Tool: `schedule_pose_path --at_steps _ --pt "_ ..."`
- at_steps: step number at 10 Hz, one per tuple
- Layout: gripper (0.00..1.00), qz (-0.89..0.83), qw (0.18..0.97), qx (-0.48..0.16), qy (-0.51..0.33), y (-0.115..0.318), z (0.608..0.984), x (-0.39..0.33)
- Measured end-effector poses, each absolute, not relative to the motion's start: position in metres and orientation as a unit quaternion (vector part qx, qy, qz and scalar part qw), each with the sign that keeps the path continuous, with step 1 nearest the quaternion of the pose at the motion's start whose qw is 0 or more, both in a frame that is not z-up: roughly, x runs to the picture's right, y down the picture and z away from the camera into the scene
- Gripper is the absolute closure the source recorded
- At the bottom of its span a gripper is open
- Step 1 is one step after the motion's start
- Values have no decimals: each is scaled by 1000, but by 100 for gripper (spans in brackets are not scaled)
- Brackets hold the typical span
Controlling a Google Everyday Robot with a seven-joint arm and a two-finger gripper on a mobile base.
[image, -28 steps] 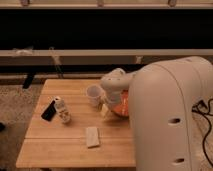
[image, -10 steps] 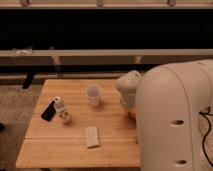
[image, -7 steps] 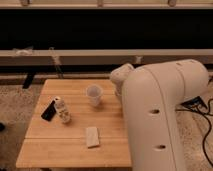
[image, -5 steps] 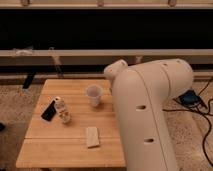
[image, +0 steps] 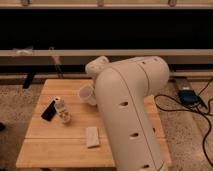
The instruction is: Drag the ceramic bowl in a circle
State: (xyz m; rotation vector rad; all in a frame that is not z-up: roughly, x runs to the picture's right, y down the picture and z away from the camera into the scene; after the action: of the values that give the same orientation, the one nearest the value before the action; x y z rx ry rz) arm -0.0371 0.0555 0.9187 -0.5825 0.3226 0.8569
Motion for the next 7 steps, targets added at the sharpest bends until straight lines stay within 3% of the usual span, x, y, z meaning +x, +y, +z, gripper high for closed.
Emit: schedule_pose_path --at_steps 3,7 --pt "100 417 847 -292 150 84 892 -56" --pt "100 452 816 -313 178 140 848 -15"
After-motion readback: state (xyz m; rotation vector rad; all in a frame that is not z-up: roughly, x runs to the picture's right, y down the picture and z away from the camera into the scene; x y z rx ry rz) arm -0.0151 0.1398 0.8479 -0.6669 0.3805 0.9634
